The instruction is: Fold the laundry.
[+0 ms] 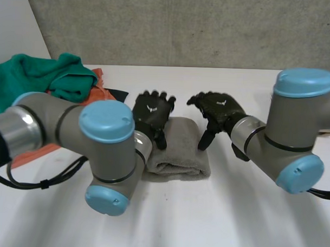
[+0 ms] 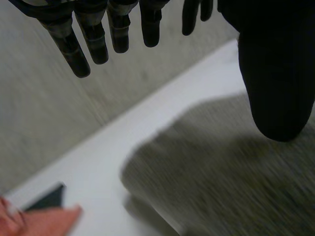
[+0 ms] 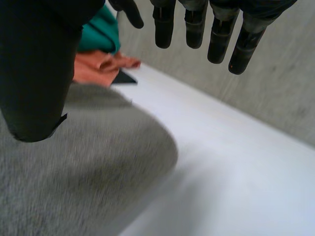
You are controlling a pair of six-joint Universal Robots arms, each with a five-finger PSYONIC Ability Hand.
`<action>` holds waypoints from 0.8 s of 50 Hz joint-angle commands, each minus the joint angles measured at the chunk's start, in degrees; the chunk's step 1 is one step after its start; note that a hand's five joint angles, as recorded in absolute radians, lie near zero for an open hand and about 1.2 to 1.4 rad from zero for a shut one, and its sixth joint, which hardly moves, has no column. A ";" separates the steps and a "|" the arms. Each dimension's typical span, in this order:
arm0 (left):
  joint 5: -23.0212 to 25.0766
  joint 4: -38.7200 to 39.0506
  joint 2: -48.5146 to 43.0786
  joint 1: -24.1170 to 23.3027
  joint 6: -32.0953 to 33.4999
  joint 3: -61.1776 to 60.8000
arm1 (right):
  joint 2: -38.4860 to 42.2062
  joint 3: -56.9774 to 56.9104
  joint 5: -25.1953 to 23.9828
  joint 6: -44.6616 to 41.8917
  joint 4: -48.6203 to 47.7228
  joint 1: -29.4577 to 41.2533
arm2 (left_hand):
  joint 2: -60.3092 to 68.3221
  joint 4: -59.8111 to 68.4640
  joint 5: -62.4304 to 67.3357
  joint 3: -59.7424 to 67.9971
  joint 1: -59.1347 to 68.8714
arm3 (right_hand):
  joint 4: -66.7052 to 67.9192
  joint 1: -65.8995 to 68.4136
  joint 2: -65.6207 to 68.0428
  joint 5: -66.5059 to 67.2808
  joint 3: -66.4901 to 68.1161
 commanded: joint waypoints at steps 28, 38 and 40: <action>11.02 -6.91 12.30 3.04 9.86 0.32 | -10.58 17.64 0.13 -11.08 -13.11 1.37 | -0.19 -0.05 -1.15 -0.63 0.67 | -3.24 -1.21 -2.43 -3.84 -1.93; 30.80 -11.56 18.02 6.74 7.85 -3.29 | -5.15 31.02 0.39 -16.44 -30.77 7.77 | 0.65 0.79 -0.31 0.21 1.51 | -3.24 -1.21 -2.43 -3.84 -1.93; 31.51 -12.36 18.02 7.09 7.32 -3.29 | -3.12 30.58 0.74 -17.41 -32.72 8.40 | 0.65 0.79 -0.30 0.22 1.51 | -3.24 -1.21 -2.43 -3.84 -1.93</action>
